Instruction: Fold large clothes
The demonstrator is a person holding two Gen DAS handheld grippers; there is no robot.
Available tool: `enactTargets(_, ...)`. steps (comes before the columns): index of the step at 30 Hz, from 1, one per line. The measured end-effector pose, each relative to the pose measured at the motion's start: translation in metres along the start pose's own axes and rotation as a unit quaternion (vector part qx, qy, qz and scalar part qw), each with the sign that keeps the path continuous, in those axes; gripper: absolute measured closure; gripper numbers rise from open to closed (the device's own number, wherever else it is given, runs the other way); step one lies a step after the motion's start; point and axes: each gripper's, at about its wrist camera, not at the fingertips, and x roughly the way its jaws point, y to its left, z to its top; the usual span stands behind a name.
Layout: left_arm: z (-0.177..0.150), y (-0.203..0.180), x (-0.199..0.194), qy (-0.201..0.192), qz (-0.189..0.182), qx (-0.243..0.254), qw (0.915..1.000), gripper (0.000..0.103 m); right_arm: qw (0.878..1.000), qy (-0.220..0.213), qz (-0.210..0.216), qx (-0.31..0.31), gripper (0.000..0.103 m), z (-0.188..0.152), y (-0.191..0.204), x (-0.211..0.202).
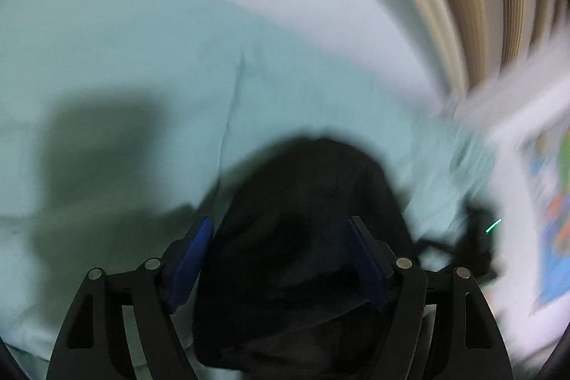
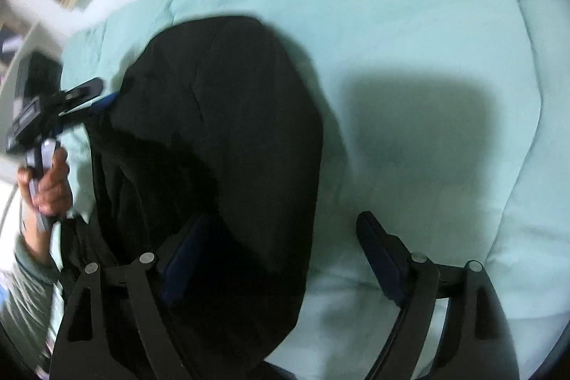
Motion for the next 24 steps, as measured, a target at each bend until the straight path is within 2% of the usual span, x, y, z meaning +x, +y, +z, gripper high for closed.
enactTargets(1, -0.01, -0.006, 0.015, 0.035, 0.055, 0.038, 0.9972, 0.025, 1.0, 0.003, -0.017, -0.017, 0.016, -0.003, 0.006, 0.006)
enactTargets(3, -0.028, -0.007, 0.034, 0.084, 0.091, 0.075, 0.9894, 0.026, 0.996, 0.013, -0.062, -0.066, 0.013, -0.023, 0.013, 0.015)
enactTargets(4, -0.032, -0.009, 0.032, 0.077, 0.093, 0.087, 0.9888, 0.026, 0.995, 0.013, -0.068, -0.071, 0.013, -0.029, 0.012, 0.015)
enactTargets(7, -0.026, -0.014, 0.018, 0.054, 0.078, 0.076, 0.9926, 0.026, 0.997, 0.0, -0.057, -0.045, 0.013, -0.035, 0.002, -0.001)
enactTargets(10, -0.012, -0.019, 0.0, 0.016, 0.034, 0.062, 0.9974, 0.026, 0.998, -0.038, -0.044, -0.031, 0.013, -0.032, -0.007, -0.03)
enactTargets(12, 0.0, -0.017, -0.006, -0.01, 0.002, 0.035, 0.9993, 0.026, 0.998, -0.054, -0.023, -0.017, 0.013, -0.021, -0.008, -0.041)
enactTargets(14, 0.01, -0.012, 0.001, -0.008, -0.021, 0.007, 0.9997, 0.026, 0.998, -0.055, -0.017, 0.002, 0.012, -0.009, -0.013, -0.039)
enactTargets(16, 0.015, -0.005, 0.017, 0.013, -0.026, -0.02, 0.9994, 0.026, 0.999, -0.041, -0.018, 0.02, 0.013, 0.002, -0.019, -0.026)
enactTargets(17, 0.016, -0.001, 0.031, 0.037, -0.031, -0.034, 0.9983, 0.032, 0.999, -0.026, -0.011, 0.035, 0.014, 0.005, -0.019, -0.015)
enactTargets(18, 0.015, 0.0, 0.04, 0.054, -0.033, -0.038, 0.9973, 0.043, 0.999, -0.009, 0.0, 0.051, 0.018, 0.006, -0.013, -0.004)
enactTargets(19, 0.01, -0.001, 0.047, 0.07, -0.03, -0.032, 0.9966, 0.065, 0.998, -0.001, 0.011, 0.06, 0.034, 0.008, -0.013, 0.002)
enactTargets(20, 0.005, -0.003, 0.046, 0.071, -0.028, -0.023, 0.9968, 0.073, 0.998, 0.006, 0.023, 0.06, 0.055, 0.008, -0.011, 0.005)
enactTargets(21, 0.001, -0.011, 0.039, 0.056, -0.031, -0.005, 0.9979, 0.079, 0.998, 0.005, 0.028, 0.048, 0.064, 0.006, -0.004, 0.002)
enactTargets(22, -0.002, -0.018, 0.028, 0.041, -0.04, 0.01, 0.9983, 0.085, 0.999, 0.0, 0.017, 0.033, 0.069, 0.003, 0.004, -0.003)
enactTargets(24, -0.005, -0.036, 0.002, 0.016, -0.04, 0.037, 0.9984, 0.087, 0.999, -0.018, -0.03, -0.034, 0.077, -0.006, 0.034, -0.023)
